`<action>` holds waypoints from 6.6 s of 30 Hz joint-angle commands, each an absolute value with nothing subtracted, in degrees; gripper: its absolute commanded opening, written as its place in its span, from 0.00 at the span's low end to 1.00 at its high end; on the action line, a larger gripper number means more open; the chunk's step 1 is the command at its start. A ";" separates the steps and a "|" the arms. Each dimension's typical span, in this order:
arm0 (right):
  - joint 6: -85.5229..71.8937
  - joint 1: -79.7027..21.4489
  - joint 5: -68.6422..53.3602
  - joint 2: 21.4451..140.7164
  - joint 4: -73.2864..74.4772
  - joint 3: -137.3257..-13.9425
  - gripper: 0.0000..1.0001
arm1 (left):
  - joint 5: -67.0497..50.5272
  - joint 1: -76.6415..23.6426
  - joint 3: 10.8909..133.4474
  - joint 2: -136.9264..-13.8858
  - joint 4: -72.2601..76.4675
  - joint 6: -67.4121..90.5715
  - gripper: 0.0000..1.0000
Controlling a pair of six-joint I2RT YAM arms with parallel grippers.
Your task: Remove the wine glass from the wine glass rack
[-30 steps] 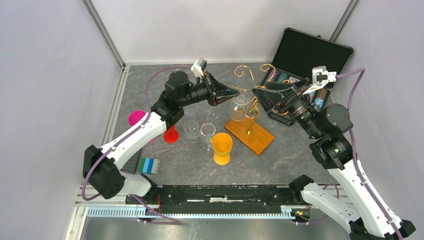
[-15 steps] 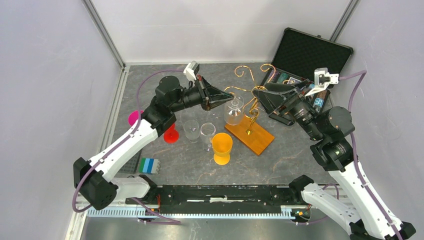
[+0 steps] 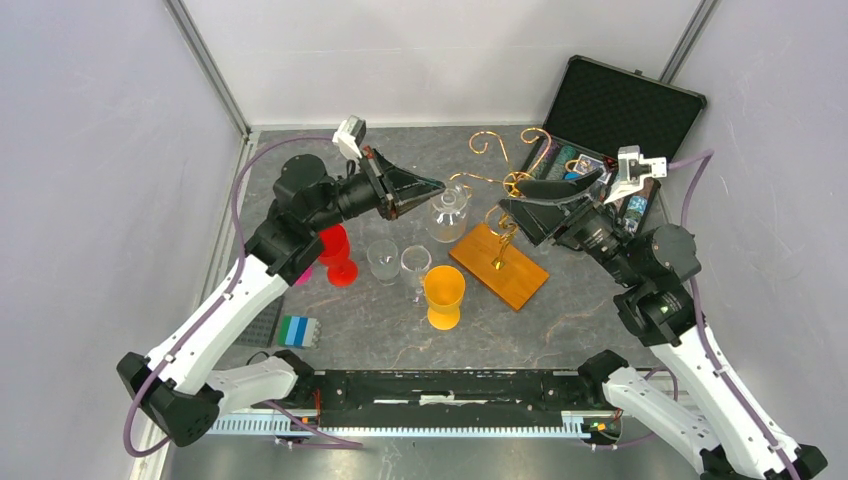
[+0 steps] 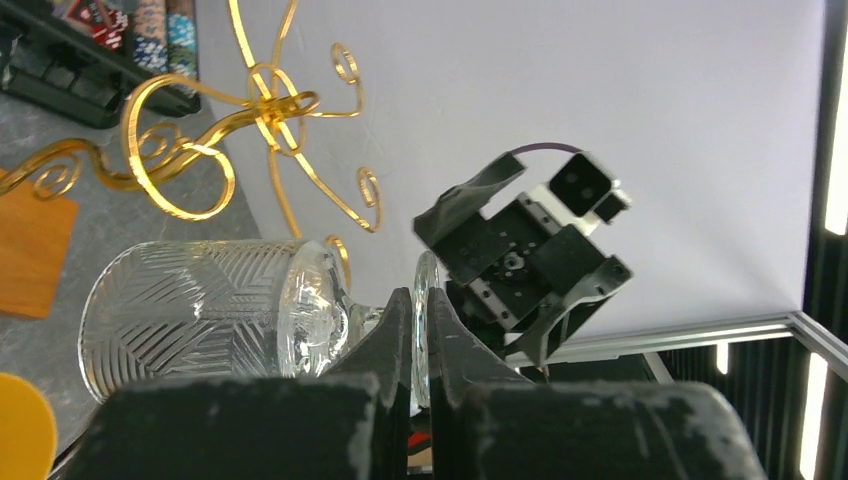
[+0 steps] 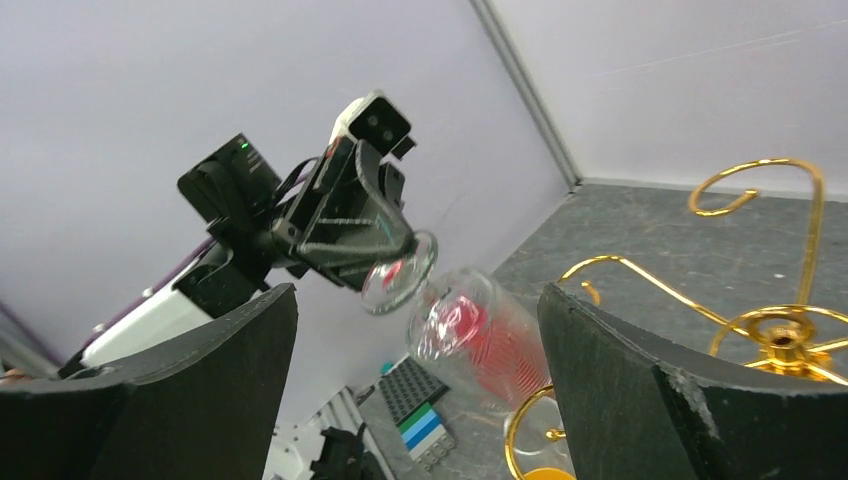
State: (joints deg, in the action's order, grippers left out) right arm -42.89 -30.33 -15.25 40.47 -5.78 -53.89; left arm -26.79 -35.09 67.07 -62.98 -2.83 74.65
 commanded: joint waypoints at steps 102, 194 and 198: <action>-11.82 -34.89 44.52 42.97 53.57 -81.84 0.00 | 11.74 -42.10 87.24 -58.70 -36.26 31.44 1.00; -35.92 -34.89 41.13 25.53 61.06 -57.43 0.79 | 27.79 -41.97 86.55 -30.89 -62.29 26.02 1.00; -32.87 -34.89 48.03 25.18 60.35 -60.65 0.80 | 30.09 -42.01 86.97 -28.68 -66.57 26.43 1.00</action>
State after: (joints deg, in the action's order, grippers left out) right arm -37.12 -34.76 35.14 25.91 59.64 -56.29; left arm 26.98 -42.17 85.89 -30.00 -60.07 27.73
